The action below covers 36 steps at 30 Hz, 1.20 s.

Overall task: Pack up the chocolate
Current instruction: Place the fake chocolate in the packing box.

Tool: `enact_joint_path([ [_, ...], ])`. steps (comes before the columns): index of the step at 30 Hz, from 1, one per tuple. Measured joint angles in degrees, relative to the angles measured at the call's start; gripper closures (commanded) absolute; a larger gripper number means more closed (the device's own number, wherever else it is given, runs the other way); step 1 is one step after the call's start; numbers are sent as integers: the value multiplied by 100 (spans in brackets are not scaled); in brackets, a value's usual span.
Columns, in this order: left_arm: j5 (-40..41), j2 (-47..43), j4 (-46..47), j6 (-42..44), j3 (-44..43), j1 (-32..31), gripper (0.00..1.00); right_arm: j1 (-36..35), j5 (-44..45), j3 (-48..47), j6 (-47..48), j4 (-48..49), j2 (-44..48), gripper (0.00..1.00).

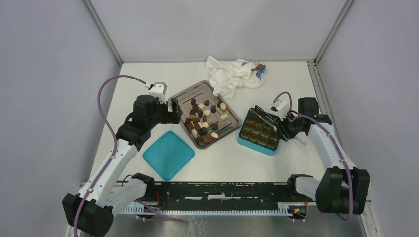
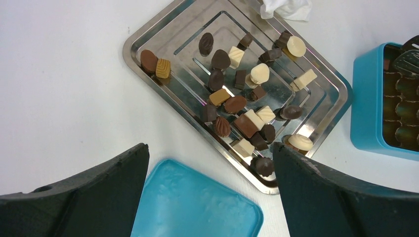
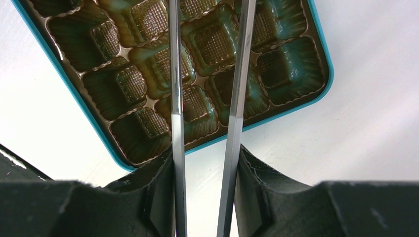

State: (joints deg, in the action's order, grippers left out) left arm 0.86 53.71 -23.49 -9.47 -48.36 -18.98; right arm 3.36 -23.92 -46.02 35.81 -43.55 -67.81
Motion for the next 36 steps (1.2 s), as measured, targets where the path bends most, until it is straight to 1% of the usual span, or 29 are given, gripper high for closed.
enact_joint_path([
  [7,-461,0,24,0,0,0,3,0,-210,-2,0,-4,302,57],
  [13,-1368,166,238,-57,0,0,11,13,-728,-103,4,-39,522,58],
  [16,-1840,424,439,-400,2,-4,15,13,-1071,-203,0,-42,601,58],
  [19,-2109,531,890,-1005,199,-144,21,15,-1403,-293,-63,20,688,58],
  [21,-2031,544,1241,-1392,446,-487,29,17,-1587,-306,-149,118,748,58],
  [23,-1768,658,1515,-1700,627,-1084,38,17,-1733,-306,-219,205,774,58],
  [24,-1580,804,1644,-1823,664,-1272,43,17,-1799,-306,-262,260,776,58],
  [25,-1480,905,1709,-1867,664,-1622,50,17,-1843,-306,-299,304,776,58],
  [26,-1303,1121,1840,-1950,664,-1917,58,17,-1893,-306,-361,365,774,58],
  [28,-927,1655,2087,-2065,636,-2345,67,17,-1958,-306,-426,444,769,58],
  [29,-769,1891,2120,-2081,601,-2463,70,17,-1985,-306,-455,479,763,58],
  [31,-372,2514,2144,-2096,424,-2684,72,17,-2031,-306,-507,577,723,58],
  [36,236,3884,2194,-2098,-350,-2949,74,46,-2083,-304,-647,758,697,58],
])
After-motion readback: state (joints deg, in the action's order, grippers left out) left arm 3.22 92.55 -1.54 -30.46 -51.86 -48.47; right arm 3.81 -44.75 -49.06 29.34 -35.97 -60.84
